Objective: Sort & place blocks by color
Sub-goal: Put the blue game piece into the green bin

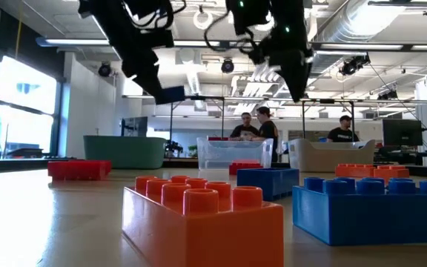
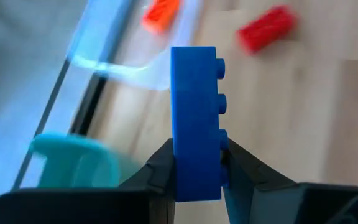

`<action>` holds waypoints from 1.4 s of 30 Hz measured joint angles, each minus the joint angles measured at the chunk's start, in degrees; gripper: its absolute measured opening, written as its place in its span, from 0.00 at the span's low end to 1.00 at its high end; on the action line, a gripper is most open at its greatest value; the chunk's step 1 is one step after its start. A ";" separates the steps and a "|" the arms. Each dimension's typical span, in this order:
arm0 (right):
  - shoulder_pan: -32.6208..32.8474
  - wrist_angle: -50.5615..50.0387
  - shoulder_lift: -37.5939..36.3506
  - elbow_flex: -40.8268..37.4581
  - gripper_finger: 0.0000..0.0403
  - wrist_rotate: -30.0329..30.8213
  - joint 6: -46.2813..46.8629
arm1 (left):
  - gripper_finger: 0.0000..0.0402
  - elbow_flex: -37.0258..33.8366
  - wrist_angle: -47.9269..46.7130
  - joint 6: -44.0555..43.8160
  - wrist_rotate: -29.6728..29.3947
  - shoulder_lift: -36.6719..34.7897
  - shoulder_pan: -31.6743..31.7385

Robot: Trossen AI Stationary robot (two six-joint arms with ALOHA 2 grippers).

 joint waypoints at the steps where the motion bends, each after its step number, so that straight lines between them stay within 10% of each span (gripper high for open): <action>1: -0.40 -0.11 -0.19 -1.26 0.52 -0.19 0.00 | 0.16 0.00 0.08 -0.55 0.00 -0.04 1.71; 22: -5.01 18.74 -22.53 -27.62 0.52 -12.97 5.22 | 0.16 0.00 -2.27 -17.62 8.49 0.35 26.90; 42: -4.99 28.99 -28.31 -43.67 0.52 -17.13 16.28 | 0.30 0.00 -2.26 -22.69 12.94 8.46 30.37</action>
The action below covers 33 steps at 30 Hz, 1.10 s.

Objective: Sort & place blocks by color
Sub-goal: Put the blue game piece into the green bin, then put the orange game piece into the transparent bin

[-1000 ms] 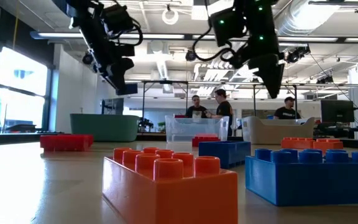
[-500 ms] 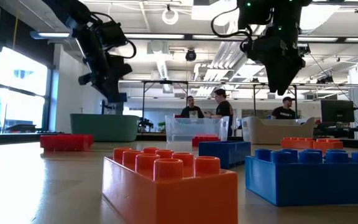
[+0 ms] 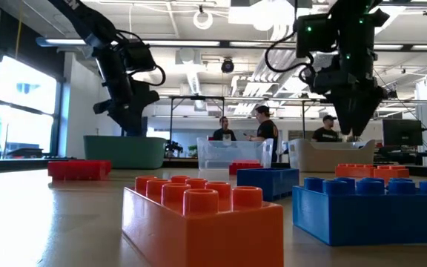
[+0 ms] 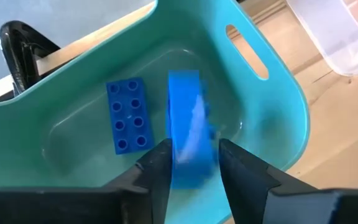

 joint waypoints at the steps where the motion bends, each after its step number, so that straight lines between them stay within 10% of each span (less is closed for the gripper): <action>1: 0.00 0.05 0.00 -0.51 0.52 0.29 0.41 | 0.31 0.00 0.04 0.00 0.00 0.05 0.00; 15: -2.57 2.38 0.09 -1.42 0.52 4.96 -1.32 | 0.49 1.53 -0.82 -1.12 4.68 0.07 0.00; 33: -10.45 3.97 3.27 -1.42 0.60 2.31 -11.91 | 0.50 24.85 -4.99 0.66 14.62 0.05 -4.32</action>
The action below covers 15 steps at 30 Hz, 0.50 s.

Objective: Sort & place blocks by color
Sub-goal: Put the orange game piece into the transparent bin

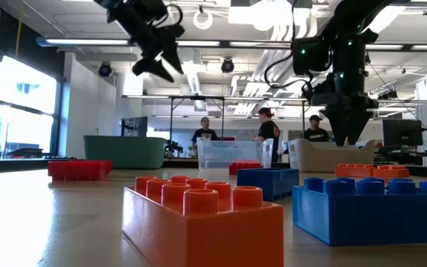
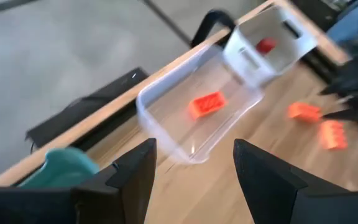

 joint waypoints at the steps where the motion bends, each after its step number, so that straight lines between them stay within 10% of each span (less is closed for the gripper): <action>1: -0.14 -0.04 0.93 0.00 0.60 -0.27 -0.01 | 0.50 0.86 -0.14 0.00 0.00 0.00 -0.58; 15: -0.57 1.25 14.85 0.13 0.60 -1.02 -3.03 | 0.51 3.04 -1.76 1.08 -0.70 -0.11 -4.48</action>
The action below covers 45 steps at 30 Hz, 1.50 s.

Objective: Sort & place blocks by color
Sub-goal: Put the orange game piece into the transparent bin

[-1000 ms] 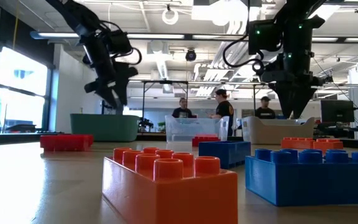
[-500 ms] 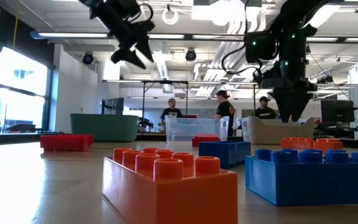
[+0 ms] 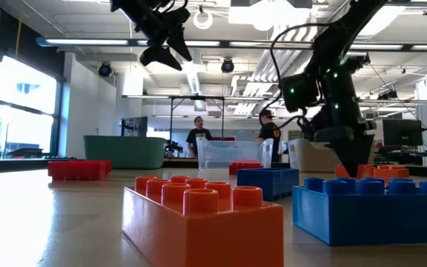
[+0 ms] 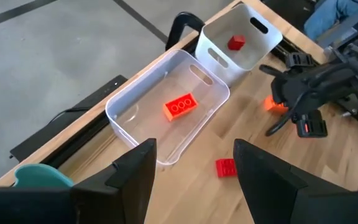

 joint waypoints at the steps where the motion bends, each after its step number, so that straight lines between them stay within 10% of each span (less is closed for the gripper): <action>1: -0.01 0.03 0.68 0.22 0.60 -0.50 -0.58 | 0.51 0.00 -0.12 0.01 -0.05 0.00 0.00; 12: -0.28 0.14 2.03 0.15 0.27 -3.08 -1.07 | 0.51 0.00 -5.72 1.38 -1.69 0.00 0.02; 25: -0.33 1.46 -6.84 4.00 0.27 -10.21 -2.14 | 0.51 0.00 -13.05 1.50 -5.09 0.00 -0.67; 45: -3.34 37.19 -10.93 15.87 0.27 -4.08 -8.64 | 0.51 0.00 -18.74 -0.51 -11.25 -0.02 -10.33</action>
